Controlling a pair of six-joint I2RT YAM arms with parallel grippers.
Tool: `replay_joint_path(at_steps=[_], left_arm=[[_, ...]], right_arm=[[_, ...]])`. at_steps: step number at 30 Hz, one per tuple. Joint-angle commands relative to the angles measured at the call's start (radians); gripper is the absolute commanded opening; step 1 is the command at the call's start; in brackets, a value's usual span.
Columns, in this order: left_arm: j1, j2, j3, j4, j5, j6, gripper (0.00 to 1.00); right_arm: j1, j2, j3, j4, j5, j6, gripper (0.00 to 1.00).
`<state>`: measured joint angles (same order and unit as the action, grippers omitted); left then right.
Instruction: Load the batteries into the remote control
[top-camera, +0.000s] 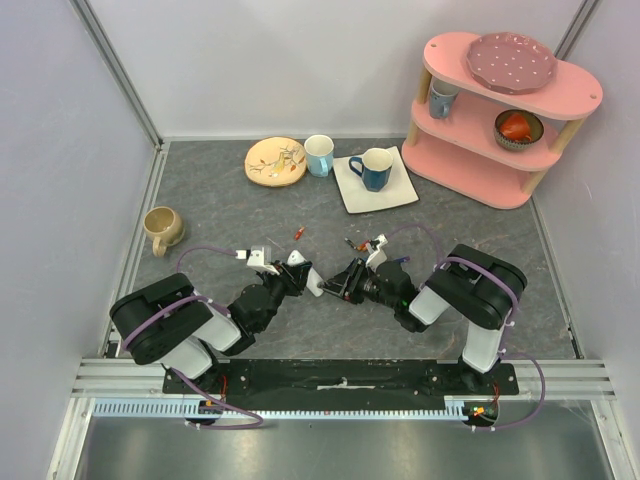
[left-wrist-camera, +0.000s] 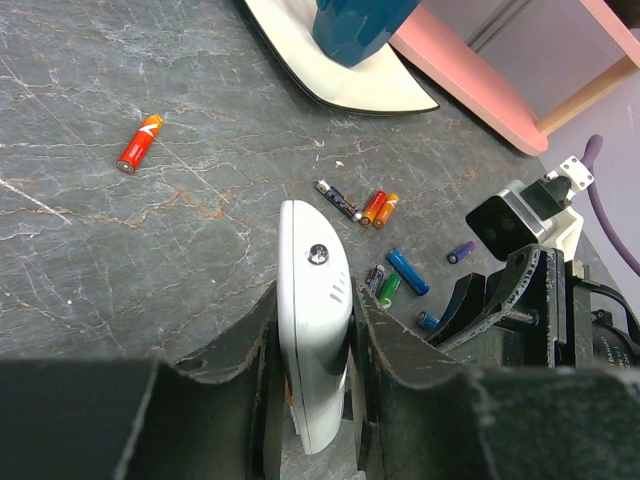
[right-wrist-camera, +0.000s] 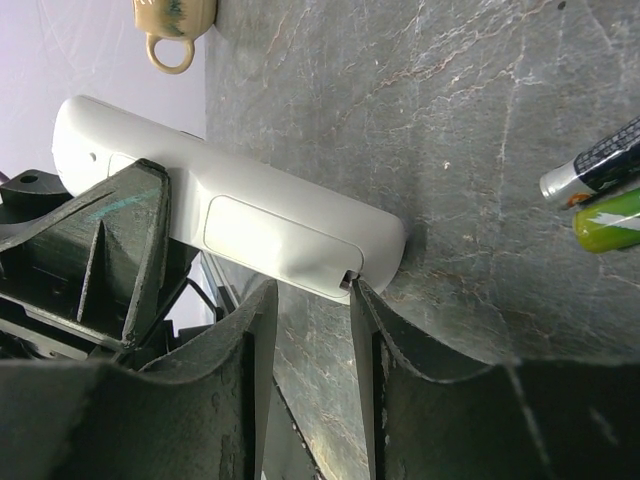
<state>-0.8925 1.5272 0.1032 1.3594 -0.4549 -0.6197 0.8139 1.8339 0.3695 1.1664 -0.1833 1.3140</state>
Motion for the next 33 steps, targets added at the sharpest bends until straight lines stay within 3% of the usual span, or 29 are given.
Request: replay_joint_path(at_steps=[1, 33], left_arm=[[-0.010, 0.014, -0.016, 0.306, -0.033, 0.018, 0.02], [-0.011, 0.024, -0.020, 0.305, -0.025, -0.003, 0.02]], right_arm=[[-0.004, 0.015, 0.022, 0.056, -0.001, 0.007, 0.42], [-0.018, 0.048, 0.035, 0.107, -0.025, 0.019, 0.44]])
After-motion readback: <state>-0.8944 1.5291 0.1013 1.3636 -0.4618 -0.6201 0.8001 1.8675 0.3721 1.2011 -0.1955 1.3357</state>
